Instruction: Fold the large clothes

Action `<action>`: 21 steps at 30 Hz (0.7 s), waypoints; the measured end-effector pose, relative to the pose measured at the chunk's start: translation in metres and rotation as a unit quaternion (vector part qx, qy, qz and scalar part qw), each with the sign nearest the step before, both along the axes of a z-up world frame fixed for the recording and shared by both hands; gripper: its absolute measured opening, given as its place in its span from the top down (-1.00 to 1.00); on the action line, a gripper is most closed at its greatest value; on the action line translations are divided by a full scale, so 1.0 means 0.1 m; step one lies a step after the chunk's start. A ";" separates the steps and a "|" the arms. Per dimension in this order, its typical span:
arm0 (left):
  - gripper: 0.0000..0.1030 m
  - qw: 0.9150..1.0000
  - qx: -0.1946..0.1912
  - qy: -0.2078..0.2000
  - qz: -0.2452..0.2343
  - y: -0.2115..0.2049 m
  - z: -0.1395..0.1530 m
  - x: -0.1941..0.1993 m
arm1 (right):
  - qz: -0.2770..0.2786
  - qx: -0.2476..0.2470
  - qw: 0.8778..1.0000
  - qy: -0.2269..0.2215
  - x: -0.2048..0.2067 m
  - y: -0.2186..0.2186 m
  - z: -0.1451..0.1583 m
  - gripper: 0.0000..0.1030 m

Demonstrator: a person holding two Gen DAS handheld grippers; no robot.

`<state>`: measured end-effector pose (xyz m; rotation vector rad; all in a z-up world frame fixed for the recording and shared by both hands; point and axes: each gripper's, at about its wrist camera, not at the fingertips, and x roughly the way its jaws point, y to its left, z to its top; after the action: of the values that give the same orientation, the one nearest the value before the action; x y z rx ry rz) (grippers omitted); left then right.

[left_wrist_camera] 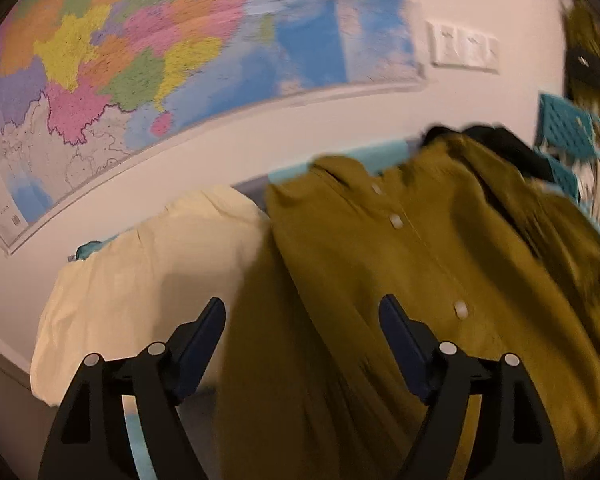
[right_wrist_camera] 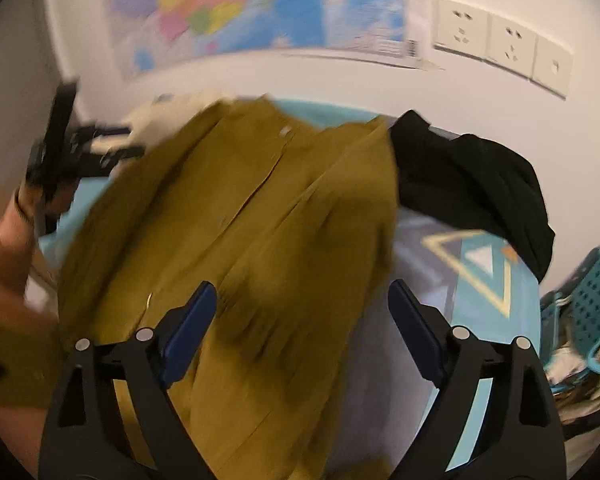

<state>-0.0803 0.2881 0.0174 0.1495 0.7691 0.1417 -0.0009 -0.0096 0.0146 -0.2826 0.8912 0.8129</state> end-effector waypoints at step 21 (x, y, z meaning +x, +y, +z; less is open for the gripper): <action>0.92 0.998 -0.045 0.032 0.015 0.01 -0.15 -0.19 | -0.200 0.114 0.973 -0.035 0.54 -1.52 0.52 0.82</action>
<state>-0.0994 0.2889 0.0025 0.0578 0.8393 0.1311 0.0528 -0.1617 0.0670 0.0702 0.7474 0.5193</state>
